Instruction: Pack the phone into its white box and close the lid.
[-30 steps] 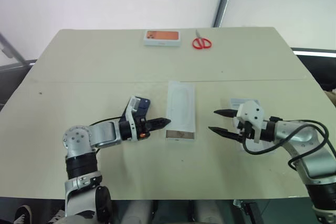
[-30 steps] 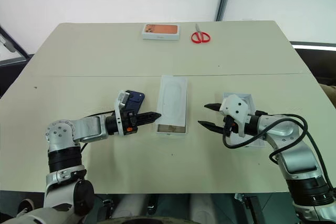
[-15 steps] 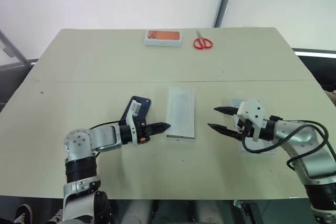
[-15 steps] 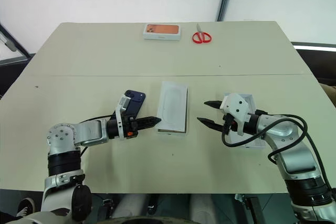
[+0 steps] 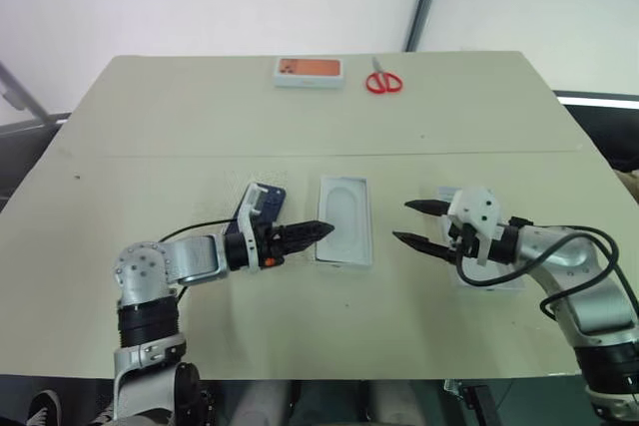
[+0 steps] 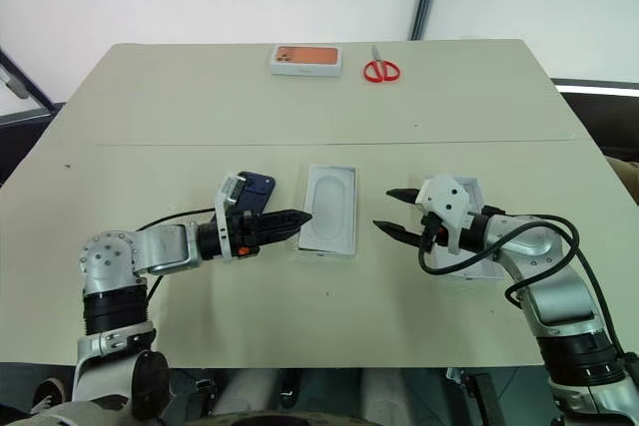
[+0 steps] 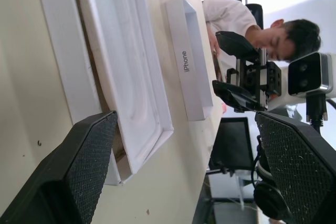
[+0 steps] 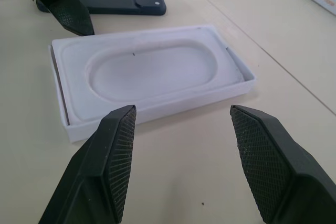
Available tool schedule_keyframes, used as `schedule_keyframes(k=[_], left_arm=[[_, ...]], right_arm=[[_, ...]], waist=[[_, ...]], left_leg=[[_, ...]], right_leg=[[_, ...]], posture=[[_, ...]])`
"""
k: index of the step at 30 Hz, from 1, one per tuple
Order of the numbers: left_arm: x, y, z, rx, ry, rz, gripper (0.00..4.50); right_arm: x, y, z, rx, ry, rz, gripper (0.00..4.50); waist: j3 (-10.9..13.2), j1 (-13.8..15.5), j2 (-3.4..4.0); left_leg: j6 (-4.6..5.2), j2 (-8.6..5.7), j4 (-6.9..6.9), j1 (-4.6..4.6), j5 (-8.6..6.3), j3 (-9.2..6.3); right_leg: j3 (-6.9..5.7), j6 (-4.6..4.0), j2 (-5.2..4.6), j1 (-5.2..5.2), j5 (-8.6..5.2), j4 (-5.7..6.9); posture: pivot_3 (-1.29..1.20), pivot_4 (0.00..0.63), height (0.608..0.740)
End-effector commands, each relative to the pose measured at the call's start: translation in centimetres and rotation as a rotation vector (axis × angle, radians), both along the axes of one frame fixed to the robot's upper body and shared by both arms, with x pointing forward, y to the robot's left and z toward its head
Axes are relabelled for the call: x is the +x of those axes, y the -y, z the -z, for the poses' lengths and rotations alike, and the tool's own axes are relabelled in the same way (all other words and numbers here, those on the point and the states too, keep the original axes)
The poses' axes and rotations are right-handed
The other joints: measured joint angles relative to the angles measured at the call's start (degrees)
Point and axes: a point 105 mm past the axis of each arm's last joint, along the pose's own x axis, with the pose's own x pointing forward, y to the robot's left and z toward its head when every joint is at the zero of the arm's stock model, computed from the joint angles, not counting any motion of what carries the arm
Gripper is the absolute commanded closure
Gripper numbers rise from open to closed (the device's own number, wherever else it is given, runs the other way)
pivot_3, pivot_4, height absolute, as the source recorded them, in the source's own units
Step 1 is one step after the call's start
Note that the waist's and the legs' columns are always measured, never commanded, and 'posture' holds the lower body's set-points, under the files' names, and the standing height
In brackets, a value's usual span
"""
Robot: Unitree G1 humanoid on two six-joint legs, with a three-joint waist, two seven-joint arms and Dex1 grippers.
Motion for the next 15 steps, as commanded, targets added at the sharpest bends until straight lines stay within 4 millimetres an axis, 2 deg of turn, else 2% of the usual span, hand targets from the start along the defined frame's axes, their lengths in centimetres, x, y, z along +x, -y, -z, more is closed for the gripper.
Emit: schedule_keyframes(k=[1, 6, 9, 12, 15], left_arm=[[-0.8, 0.3, -0.9, 0.024, 0.053, 0.054, 0.06], [-1.3, 0.0, -1.3, 0.087, 0.13, 0.067, 0.06], [-0.3, -2.0, -2.4, 0.174, 0.282, -0.004, 0.06], [1.5, -4.5, -4.1, 0.197, 0.431, -0.111, 0.0], [2.1, -6.1, -5.1, 0.248, 0.599, -0.147, 0.0]], right_arm=[[0.2, -0.7, -1.4, 0.029, 0.046, -0.022, 1.49], [0.4, -2.1, -2.5, 0.091, 0.052, -0.044, 1.49], [1.0, -3.7, -2.3, 0.101, 0.046, -0.049, 1.49], [1.9, -5.5, -1.6, 0.087, 0.063, -0.048, 2.33], [2.8, -6.9, -0.4, 0.043, 0.056, -0.046, 3.9]], waist=[[0.0, 0.01, 0.0], [0.0, -0.01, 0.0], [0.0, -0.25, 0.01], [-0.01, -0.54, 0.05], [-0.01, -0.59, 0.04]], left_leg=[[0.0, 0.0, -0.01, 0.0, 0.0, 0.0], [0.0, 0.0, -0.02, 0.0, 0.0, 0.0], [-0.01, 0.01, -0.06, 0.0, 0.01, 0.01], [-0.15, 0.05, -0.22, 0.01, 0.09, 0.04], [-0.18, 0.04, -0.27, 0.0, 0.11, 0.04]], right_leg=[[0.0, 0.0, 0.0, 0.0, 0.0, 0.0], [0.01, 0.0, 0.0, -0.01, 0.0, 0.0], [0.03, -0.01, 0.0, -0.05, 0.0, 0.0], [0.07, -0.05, 0.04, -0.15, -0.01, 0.0], [0.06, -0.05, 0.02, -0.14, -0.01, -0.09]], posture=[[0.0, 0.15, 0.74], [0.0, 0.15, 0.74], [0.0, 0.15, 0.74], [0.0, 0.15, 0.74], [0.0, 0.15, 0.74]])
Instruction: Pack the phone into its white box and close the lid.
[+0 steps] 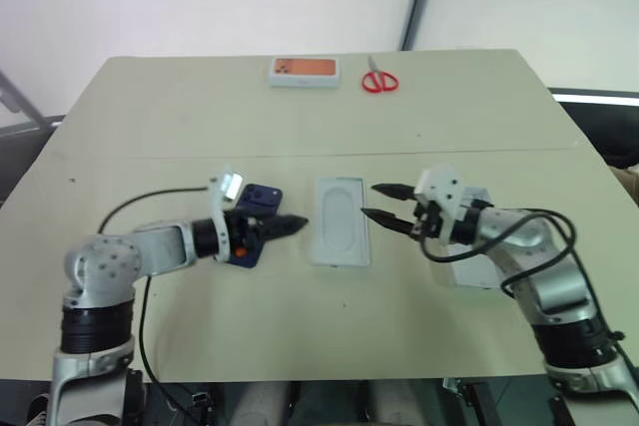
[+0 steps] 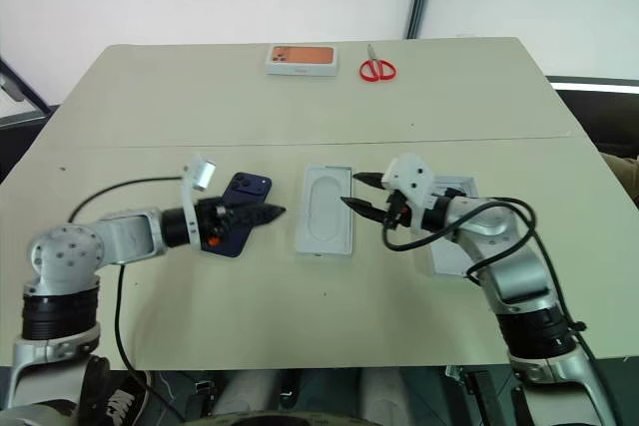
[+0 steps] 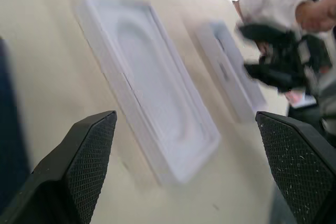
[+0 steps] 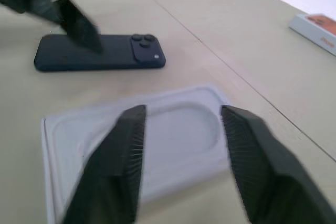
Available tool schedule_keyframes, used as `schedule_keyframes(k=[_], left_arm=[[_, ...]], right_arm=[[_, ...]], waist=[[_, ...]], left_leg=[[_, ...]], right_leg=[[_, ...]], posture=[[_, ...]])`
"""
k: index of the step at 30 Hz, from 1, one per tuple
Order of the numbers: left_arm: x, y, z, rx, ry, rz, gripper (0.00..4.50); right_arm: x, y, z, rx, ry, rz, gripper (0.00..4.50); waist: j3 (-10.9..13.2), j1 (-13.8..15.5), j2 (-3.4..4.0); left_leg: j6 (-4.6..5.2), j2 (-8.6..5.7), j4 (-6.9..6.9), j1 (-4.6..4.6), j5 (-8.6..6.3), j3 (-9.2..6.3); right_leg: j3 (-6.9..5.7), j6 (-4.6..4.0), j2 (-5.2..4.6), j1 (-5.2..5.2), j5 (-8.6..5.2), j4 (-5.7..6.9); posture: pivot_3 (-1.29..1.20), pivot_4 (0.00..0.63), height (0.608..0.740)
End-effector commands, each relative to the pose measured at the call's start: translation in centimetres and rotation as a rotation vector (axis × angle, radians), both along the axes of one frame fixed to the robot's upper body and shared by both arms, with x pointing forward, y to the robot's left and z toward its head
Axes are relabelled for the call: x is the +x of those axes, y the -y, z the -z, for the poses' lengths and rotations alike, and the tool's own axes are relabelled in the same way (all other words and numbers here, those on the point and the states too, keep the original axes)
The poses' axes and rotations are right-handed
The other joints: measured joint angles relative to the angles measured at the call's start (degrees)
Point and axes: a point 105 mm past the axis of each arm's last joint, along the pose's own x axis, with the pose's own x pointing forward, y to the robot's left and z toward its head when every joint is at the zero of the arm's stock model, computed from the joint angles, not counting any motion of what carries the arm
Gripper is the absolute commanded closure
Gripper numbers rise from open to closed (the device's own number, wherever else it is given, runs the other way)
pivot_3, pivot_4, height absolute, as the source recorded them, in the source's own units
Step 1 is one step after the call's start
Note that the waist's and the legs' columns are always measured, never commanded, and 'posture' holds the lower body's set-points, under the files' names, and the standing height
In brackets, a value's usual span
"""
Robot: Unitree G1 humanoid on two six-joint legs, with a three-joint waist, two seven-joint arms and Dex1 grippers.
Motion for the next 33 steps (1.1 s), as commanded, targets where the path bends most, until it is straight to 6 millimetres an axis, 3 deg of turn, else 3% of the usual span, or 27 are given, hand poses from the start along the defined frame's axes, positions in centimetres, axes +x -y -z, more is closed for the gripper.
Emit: schedule_keyframes(k=[1, 5, 8, 12, 20, 26, 28, 33], left_arm=[[0.4, -1.4, -1.4, 0.05, 0.192, -0.015, 0.0], [0.0, -3.0, -0.7, 0.107, 0.267, -0.012, 0.0], [0.0, -3.9, 0.5, 0.18, 0.312, -0.036, 0.0], [-0.2, -4.7, 1.8, 0.221, 0.329, -0.05, 0.0], [0.0, -4.3, 1.6, 0.209, 0.346, -0.05, 0.0], [0.4, -5.0, 2.2, 0.2, 0.248, -0.07, 0.0], [0.6, -5.9, 2.1, 0.158, 0.183, -0.091, 0.0], [0.9, -8.0, 2.5, 0.144, 0.049, -0.135, 0.0]], right_arm=[[0.7, -1.4, 0.6, -0.051, 0.039, -0.004, 4.42], [1.6, -3.4, 1.5, -0.065, 0.033, -0.007, 4.48], [2.0, -3.9, 2.9, -0.131, 0.025, 0.006, 4.48], [1.6, -3.6, 5.3, -0.267, 0.01, -0.032, 4.48], [1.1, -3.2, 5.8, -0.318, 0.011, -0.061, 4.48], [1.8, -4.3, 3.0, -0.149, 0.032, -0.017, 4.48], [2.1, -4.7, 1.2, -0.104, 0.076, -0.006, 4.48], [1.9, -6.3, -1.1, -0.039, 0.089, -0.023, 4.48]], waist=[[0.0, 0.0, 0.0], [0.02, -0.06, 0.02], [0.02, -0.47, 0.03], [0.03, -0.72, 0.03], [0.02, -0.74, 0.03], [0.02, -0.86, 0.03], [0.03, -0.88, 0.03], [0.03, -1.0, 0.03]], left_leg=[[-0.02, -0.02, -0.01, 0.0, 0.01, 0.01], [0.01, -0.02, -0.01, -0.01, -0.01, 0.0], [0.07, -0.01, -0.03, 0.0, -0.04, -0.04], [0.07, -0.01, -0.05, 0.0, -0.04, -0.06], [0.09, 0.0, -0.03, 0.01, -0.05, -0.08], [0.09, 0.01, -0.03, 0.01, -0.05, -0.09], [0.09, 0.01, -0.04, 0.0, -0.05, -0.09], [0.09, 0.05, -0.03, 0.0, -0.05, -0.1]], right_leg=[[0.01, 0.0, -0.03, 0.01, 0.0, -0.03], [-0.01, 0.0, -0.04, 0.0, 0.01, -0.09], [-0.02, -0.01, -0.02, -0.02, 0.02, -0.07], [-0.05, -0.01, -0.02, -0.1, 0.02, -0.09], [-0.07, 0.0, 0.0, -0.08, 0.02, -0.07], [-0.06, 0.01, 0.03, -0.03, 0.03, -0.03], [-0.06, 0.01, 0.05, -0.04, 0.03, 0.0], [-0.05, 0.01, 0.13, -0.13, 0.02, 0.01]], posture=[[0.0, 0.15, 0.74], [0.0, 0.15, 0.74], [0.0, 0.15, 0.74], [0.0, 0.15, 0.74], [0.0, 0.15, 0.74], [0.0, 0.15, 0.74], [0.0, 0.15, 0.74], [0.0, 0.15, 0.74]])
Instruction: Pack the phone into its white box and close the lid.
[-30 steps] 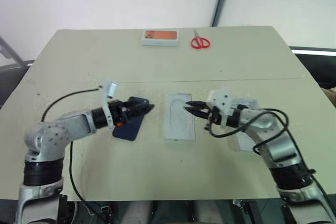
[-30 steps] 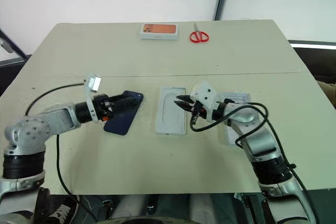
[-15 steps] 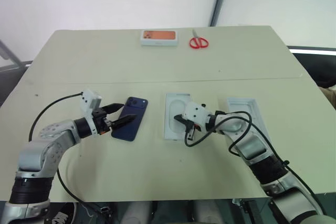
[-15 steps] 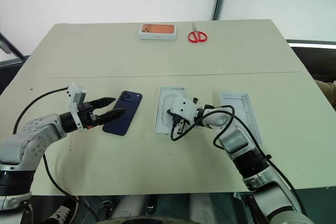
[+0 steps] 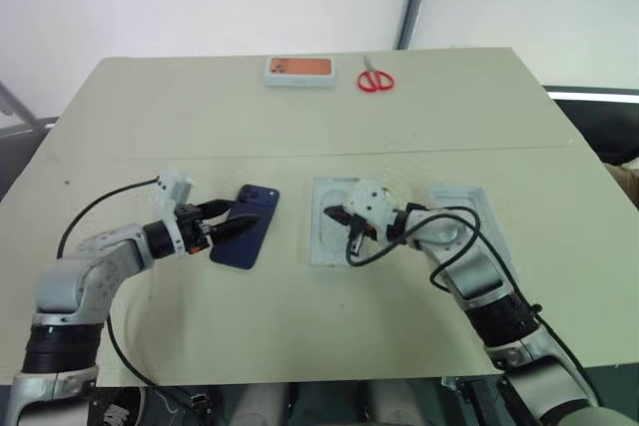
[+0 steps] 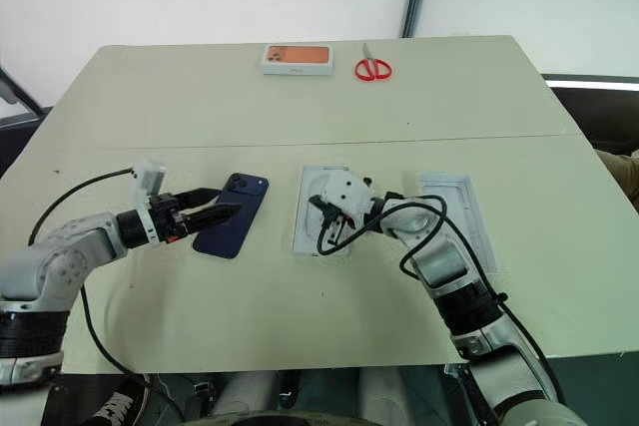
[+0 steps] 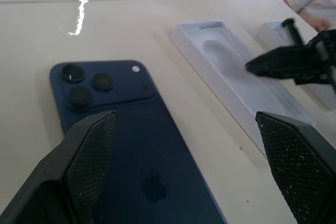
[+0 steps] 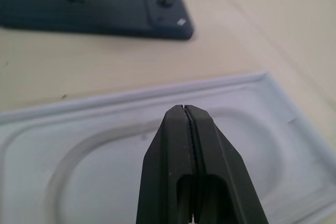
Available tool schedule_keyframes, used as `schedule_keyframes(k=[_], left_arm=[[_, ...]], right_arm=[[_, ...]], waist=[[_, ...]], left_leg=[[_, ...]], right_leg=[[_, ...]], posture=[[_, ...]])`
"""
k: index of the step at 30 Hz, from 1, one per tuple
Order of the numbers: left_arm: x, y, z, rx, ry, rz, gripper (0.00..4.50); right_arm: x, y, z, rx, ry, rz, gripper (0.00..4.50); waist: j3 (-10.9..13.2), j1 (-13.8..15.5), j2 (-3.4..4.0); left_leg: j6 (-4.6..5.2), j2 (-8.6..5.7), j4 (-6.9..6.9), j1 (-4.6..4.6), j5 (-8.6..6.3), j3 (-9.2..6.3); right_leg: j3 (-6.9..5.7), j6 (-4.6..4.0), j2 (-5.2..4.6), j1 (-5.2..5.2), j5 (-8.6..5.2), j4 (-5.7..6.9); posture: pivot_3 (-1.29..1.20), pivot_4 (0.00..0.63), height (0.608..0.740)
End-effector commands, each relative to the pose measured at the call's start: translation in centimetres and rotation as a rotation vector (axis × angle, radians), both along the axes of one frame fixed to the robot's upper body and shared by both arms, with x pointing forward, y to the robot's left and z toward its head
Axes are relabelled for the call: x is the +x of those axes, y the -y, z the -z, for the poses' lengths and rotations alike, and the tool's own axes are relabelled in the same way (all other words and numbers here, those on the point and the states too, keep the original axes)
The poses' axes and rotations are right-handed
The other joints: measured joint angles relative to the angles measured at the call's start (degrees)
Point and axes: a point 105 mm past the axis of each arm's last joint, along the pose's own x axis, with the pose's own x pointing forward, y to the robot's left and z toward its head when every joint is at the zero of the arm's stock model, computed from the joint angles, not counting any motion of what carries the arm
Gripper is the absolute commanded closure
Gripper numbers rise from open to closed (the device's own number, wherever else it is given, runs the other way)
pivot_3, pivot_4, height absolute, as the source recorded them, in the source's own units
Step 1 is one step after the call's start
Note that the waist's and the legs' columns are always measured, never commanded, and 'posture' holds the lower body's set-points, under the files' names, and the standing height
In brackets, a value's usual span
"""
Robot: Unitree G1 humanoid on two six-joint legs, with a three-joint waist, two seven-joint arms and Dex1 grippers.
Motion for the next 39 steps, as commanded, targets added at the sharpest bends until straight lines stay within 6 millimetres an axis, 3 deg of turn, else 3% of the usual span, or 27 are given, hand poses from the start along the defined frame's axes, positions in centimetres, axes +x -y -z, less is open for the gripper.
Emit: schedule_keyframes(k=[1, 8, 11, 15, 23, 31, 39], left_arm=[[0.3, -2.1, -0.7, -0.001, -0.05, -0.05, 0.0], [0.4, -4.4, -0.1, -0.068, -0.192, -0.077, 0.0], [0.7, -4.1, 0.1, -0.088, -0.212, -0.062, 0.0], [1.3, -4.0, 1.0, -0.106, -0.285, -0.065, 0.0], [0.9, -2.7, 3.3, -0.055, -0.392, 0.005, 0.0], [0.9, -1.9, 5.0, -0.012, -0.419, 0.03, 0.0], [-0.4, 1.6, 6.0, -0.043, -0.476, 0.132, 0.0]], right_arm=[[-0.7, -2.2, -3.1, 0.066, 0.056, -0.053, 4.48], [-1.5, -5.6, -2.3, -0.019, 0.065, -0.089, 4.48], [-1.7, -8.5, -1.0, -0.123, 0.019, -0.16, 4.48], [-1.6, -9.9, 0.8, -0.229, -0.07, -0.196, 4.48], [-0.8, -9.7, 2.7, -0.343, -0.099, -0.173, 4.48], [-0.7, -10.0, 3.2, -0.356, -0.09, -0.163, 4.48], [-0.7, -10.3, 3.0, -0.338, -0.1, -0.164, 4.48]], waist=[[0.0, -0.15, 0.0], [0.0, -0.03, 0.01], [0.0, -0.18, 0.0], [0.0, -0.17, -0.01], [-0.04, -0.12, 0.02], [-0.16, 0.16, 0.09], [-0.28, 0.26, 0.22]], left_leg=[[0.0, 0.01, 0.0, 0.0, 0.0, -0.02], [-0.01, 0.0, -0.01, 0.0, 0.01, -0.01], [-0.02, -0.01, 0.01, 0.0, 0.01, -0.01], [-0.08, 0.0, 0.0, -0.01, 0.05, -0.06], [-0.1, -0.04, 0.02, 0.01, 0.06, -0.05], [-0.1, -0.06, 0.03, 0.1, 0.06, -0.04], [-0.07, -0.12, 0.02, 0.25, 0.04, -0.06]], right_leg=[[0.0, 0.0, 0.02, -0.01, 0.0, 0.01], [0.03, 0.0, 0.03, -0.19, 0.0, 0.04], [0.03, 0.0, 0.02, -0.18, 0.0, 0.06], [0.02, -0.01, 0.05, -0.26, -0.01, 0.22], [0.03, -0.01, 0.03, -0.31, -0.01, 0.36], [0.05, -0.01, 0.01, -0.21, -0.01, 0.37], [0.05, -0.01, -0.05, -0.05, -0.01, 0.37]], posture=[[0.0, 0.15, 0.74], [0.0, 0.15, 0.74], [0.0, 0.15, 0.74], [0.0, 0.15, 0.74], [0.0, 0.15, 0.74], [0.0, 0.15, 0.74], [0.0, 0.15, 0.74]])
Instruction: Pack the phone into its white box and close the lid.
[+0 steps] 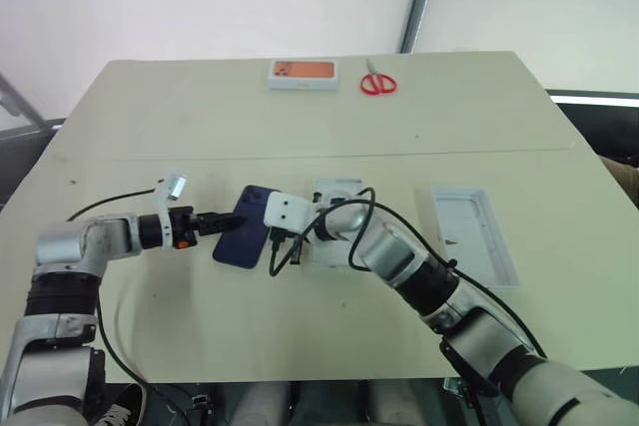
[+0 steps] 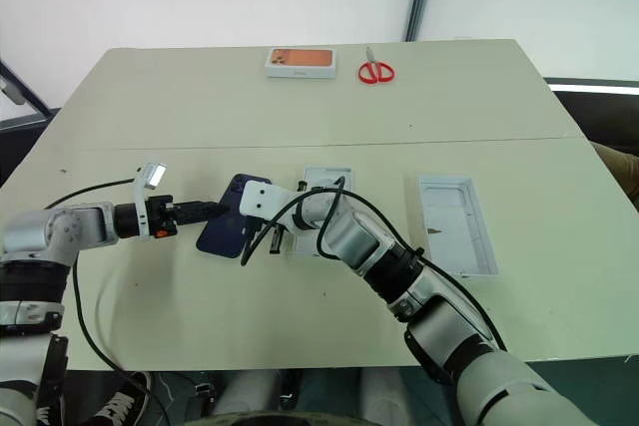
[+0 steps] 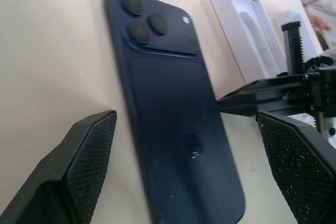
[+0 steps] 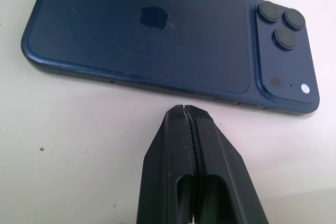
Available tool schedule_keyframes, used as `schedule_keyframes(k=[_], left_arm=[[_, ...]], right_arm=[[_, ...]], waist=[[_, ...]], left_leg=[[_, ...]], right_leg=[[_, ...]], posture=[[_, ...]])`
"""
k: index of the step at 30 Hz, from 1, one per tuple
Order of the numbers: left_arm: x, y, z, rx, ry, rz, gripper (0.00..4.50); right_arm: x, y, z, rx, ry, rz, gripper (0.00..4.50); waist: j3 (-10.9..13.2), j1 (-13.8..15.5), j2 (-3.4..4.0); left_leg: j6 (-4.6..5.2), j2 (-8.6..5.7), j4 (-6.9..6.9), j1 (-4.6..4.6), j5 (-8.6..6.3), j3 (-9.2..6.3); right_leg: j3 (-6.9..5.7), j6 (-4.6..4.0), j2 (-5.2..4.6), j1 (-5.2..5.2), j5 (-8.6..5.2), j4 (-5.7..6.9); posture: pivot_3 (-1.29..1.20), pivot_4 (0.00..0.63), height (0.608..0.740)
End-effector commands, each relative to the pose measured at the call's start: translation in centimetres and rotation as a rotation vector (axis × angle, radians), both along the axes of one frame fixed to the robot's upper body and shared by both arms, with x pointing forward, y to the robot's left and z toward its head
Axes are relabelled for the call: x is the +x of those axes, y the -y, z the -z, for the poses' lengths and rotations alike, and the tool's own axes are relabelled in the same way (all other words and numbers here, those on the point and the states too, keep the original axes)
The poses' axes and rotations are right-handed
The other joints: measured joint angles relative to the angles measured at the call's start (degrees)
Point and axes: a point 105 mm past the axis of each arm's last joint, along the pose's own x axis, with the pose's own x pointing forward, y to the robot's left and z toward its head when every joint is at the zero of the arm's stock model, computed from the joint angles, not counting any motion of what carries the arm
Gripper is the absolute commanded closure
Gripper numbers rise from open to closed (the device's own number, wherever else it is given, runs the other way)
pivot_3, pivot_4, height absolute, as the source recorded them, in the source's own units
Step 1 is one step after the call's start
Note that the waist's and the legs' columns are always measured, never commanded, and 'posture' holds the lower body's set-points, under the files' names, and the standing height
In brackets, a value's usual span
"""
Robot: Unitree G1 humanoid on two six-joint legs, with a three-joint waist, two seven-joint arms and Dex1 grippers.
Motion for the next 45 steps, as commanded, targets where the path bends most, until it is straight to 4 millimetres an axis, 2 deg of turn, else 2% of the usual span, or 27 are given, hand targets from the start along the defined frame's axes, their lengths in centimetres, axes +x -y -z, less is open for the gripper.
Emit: schedule_keyframes(k=[1, 5, 14, 17, 25, 26, 29, 39, 42, 45], left_arm=[[-2.1, 2.2, 3.7, -0.003, -0.178, 0.065, 0.0], [-2.4, 3.1, 3.8, -0.046, -0.217, 0.076, 0.0], [-2.1, 5.4, 0.7, -0.093, -0.224, 0.122, 0.0], [-1.7, 5.2, 0.5, -0.086, -0.207, 0.098, 0.0], [-1.0, 3.1, 0.7, -0.145, -0.191, -0.014, 0.0], [-0.9, 3.0, 0.6, -0.157, -0.193, -0.023, 0.55], [-1.0, 2.8, 0.5, -0.164, -0.186, -0.025, 1.82], [-1.4, 2.5, 1.0, -0.193, -0.216, -0.045, 1.82], [-1.6, 2.7, 1.0, -0.208, -0.216, -0.039, 2.79], [-1.7, 2.6, 1.1, -0.209, -0.221, -0.043, 4.18]], right_arm=[[-0.2, -0.7, -0.7, 0.019, 0.014, -0.02, 4.48], [-0.1, -0.5, -0.6, 0.016, 0.015, -0.02, 4.48], [0.3, -0.2, -0.6, 0.021, 0.015, -0.003, 4.48], [0.4, -0.2, -0.7, 0.021, 0.024, -0.005, 4.48], [0.5, 0.2, -0.5, 0.017, 0.028, 0.0, 4.48], [0.4, 0.2, -0.5, 0.017, 0.027, 0.0, 4.5], [0.4, 0.2, -0.5, 0.015, 0.03, -0.001, 4.5], [0.4, 0.1, -0.4, 0.016, 0.031, -0.005, 4.5], [0.3, 0.2, -0.3, 0.015, 0.029, -0.003, 4.5], [0.3, 0.3, -0.3, 0.011, 0.031, -0.003, 4.5]], waist=[[-0.04, -0.02, 0.05], [-0.08, -0.02, 0.1], [-0.09, -0.14, 0.1], [-0.09, -0.15, 0.1], [-0.09, -0.15, 0.1], [-0.08, -0.26, 0.09], [-0.07, -0.55, 0.07], [-0.06, -0.55, 0.06], [-0.06, -0.56, 0.06], [-0.07, -0.33, 0.05]], left_leg=[[0.0, 0.0, -0.01, 0.03, 0.0, 0.0], [0.01, -0.01, -0.02, 0.09, 0.0, 0.0], [0.03, -0.06, 0.0, 0.11, -0.02, -0.05], [0.02, -0.04, -0.02, 0.11, -0.01, -0.04], [0.01, -0.03, -0.01, 0.11, -0.01, -0.04], [0.01, -0.03, -0.01, 0.11, -0.01, -0.04], [0.0, 0.0, -0.04, 0.08, -0.01, -0.02], [-0.01, 0.02, -0.06, 0.06, -0.01, 0.0], [-0.01, 0.02, -0.07, 0.05, -0.01, 0.0], [-0.01, 0.02, -0.07, 0.04, -0.01, 0.0]], right_leg=[[0.0, 0.0, 0.0, 0.01, 0.0, 0.0], [0.0, 0.0, 0.0, 0.06, 0.0, 0.0], [-0.04, 0.01, -0.05, 0.12, -0.01, 0.0], [-0.03, 0.01, -0.02, 0.1, -0.01, 0.0], [-0.02, 0.01, -0.02, 0.09, -0.01, -0.01], [-0.02, 0.01, -0.02, 0.09, -0.01, -0.01], [-0.01, 0.01, 0.0, 0.02, -0.01, -0.01], [0.01, 0.0, 0.01, -0.02, -0.01, -0.02], [0.01, 0.0, 0.01, -0.03, -0.01, -0.02], [0.01, 0.0, 0.01, -0.04, -0.01, -0.02]], posture=[[0.0, 0.15, 0.74], [0.0, 0.15, 0.74], [0.0, 0.15, 0.74], [0.0, 0.15, 0.74], [0.0, 0.15, 0.74], [0.0, 0.15, 0.74], [0.0, 0.15, 0.74], [0.0, 0.15, 0.74], [0.0, 0.15, 0.74], [0.0, 0.15, 0.74]])
